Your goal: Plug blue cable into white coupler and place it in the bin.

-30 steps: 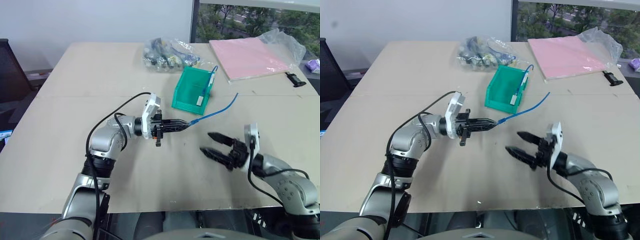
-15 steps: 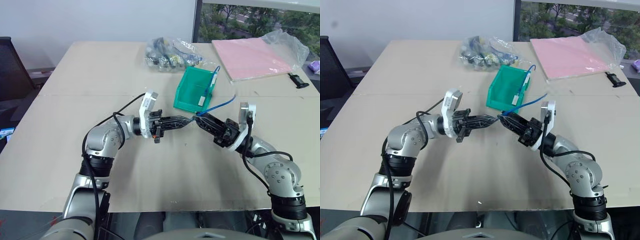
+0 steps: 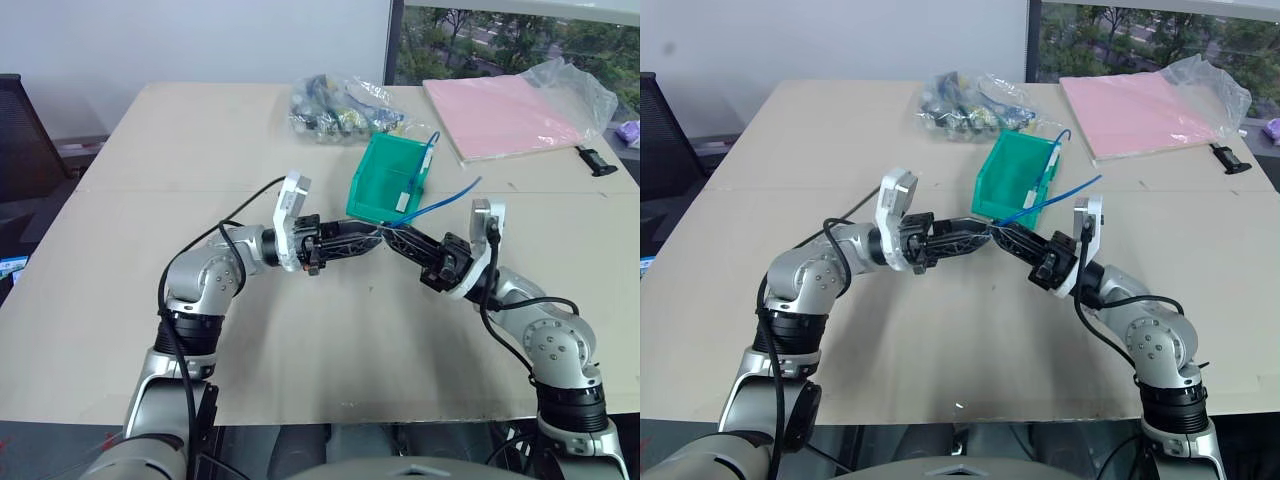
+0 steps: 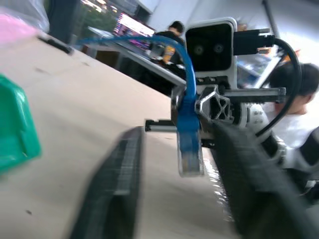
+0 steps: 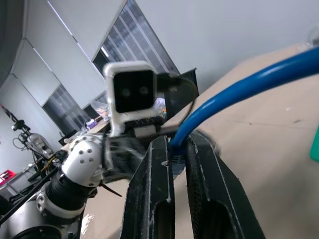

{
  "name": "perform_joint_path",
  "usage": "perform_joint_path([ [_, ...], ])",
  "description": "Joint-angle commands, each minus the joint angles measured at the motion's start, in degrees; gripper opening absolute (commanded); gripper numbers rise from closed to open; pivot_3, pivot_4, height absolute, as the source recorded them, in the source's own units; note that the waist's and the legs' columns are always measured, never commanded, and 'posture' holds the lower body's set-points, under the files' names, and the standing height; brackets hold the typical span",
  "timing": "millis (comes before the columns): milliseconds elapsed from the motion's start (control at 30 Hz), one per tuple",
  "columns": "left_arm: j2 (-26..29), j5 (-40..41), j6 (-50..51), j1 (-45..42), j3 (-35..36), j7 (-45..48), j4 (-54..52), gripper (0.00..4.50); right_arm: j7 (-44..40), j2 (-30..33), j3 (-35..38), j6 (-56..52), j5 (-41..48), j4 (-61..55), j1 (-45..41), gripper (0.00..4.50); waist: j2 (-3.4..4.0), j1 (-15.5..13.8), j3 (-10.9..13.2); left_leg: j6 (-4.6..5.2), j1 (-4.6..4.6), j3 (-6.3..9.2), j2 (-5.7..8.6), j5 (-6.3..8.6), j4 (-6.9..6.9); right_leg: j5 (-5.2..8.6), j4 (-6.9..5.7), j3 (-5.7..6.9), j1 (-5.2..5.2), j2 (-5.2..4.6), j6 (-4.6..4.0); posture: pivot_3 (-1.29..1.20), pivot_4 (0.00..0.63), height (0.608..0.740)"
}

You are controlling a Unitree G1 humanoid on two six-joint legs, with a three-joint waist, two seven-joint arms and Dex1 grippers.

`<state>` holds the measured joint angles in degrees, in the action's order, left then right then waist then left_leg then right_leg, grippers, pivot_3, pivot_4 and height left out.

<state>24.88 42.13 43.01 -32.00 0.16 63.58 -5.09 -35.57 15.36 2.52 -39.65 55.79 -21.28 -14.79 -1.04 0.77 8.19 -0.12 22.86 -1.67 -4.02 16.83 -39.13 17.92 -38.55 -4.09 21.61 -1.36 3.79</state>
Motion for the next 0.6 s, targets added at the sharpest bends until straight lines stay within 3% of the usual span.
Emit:
perform_joint_path([
  [33, 1.2, 2.1, -1.0, 2.2, 5.3, -7.0, -12.4, 3.28, -0.7, 0.9, 4.2, 1.9, 1.1, 2.4, -2.7, 0.0, 0.0, 0.1, 0.0, 0.0, 0.0, 0.01, 0.0, 0.0, 0.0, 0.0, 0.0, 0.0, 0.0, -0.01, 0.0, 0.0, 0.15, 0.739],
  [133, -1.2, -2.0, -4.7, 7.2, 11.3, -21.7, -23.4, 3.28, -1.5, 2.4, 7.1, 3.8, -0.4, 7.2, -4.4, 0.0, 0.0, 0.2, 0.0, 0.0, -0.03, 0.24, 0.08, 0.0, 0.04, 0.0, -0.01, -0.05, 0.0, -0.01, 0.0, 0.0, 0.15, 0.739],
  [233, -3.3, -8.9, -8.3, 14.5, 12.8, -32.4, -32.5, 3.28, -2.0, 3.3, 9.2, 4.8, -0.8, 10.2, -5.6, 0.0, 0.0, 0.1, 0.0, 0.0, -0.03, 0.4, 0.18, 0.0, 0.07, 0.0, -0.01, -0.05, 0.0, -0.06, 0.0, 0.0, 0.15, 0.739],
  [333, -6.3, -22.4, -14.5, 27.0, 11.6, -43.8, -38.0, 3.28, -2.7, 3.7, 10.8, 4.6, 0.0, 12.7, -7.2, 0.0, 0.01, 0.1, 0.0, 0.0, -0.05, 0.51, 0.37, 0.0, 0.16, -0.01, -0.02, -0.1, 0.0, -0.18, 0.0, 0.0, 0.15, 0.739],
  [467, -9.9, -39.3, -25.0, 42.7, 10.3, -55.2, -37.2, 3.28, -4.1, 3.8, 10.3, 4.7, -1.2, 15.0, -8.7, 0.0, 0.0, 0.1, 0.0, 0.01, -0.19, 0.7, 0.71, 0.01, 0.32, -0.01, -0.03, -0.26, 0.0, -0.36, 0.02, 0.0, 0.15, 0.739],
  [600, -14.8, -44.7, -30.2, 49.3, 10.4, -61.7, -31.2, 3.28, -4.4, 2.9, 9.0, 4.4, -1.8, 15.1, -9.4, 0.0, 0.0, -0.2, 0.0, 0.25, -0.19, 0.72, 0.83, 0.15, 0.33, -0.01, -0.02, -0.19, -0.01, -0.56, 0.03, 0.0, 0.15, 0.739],
])
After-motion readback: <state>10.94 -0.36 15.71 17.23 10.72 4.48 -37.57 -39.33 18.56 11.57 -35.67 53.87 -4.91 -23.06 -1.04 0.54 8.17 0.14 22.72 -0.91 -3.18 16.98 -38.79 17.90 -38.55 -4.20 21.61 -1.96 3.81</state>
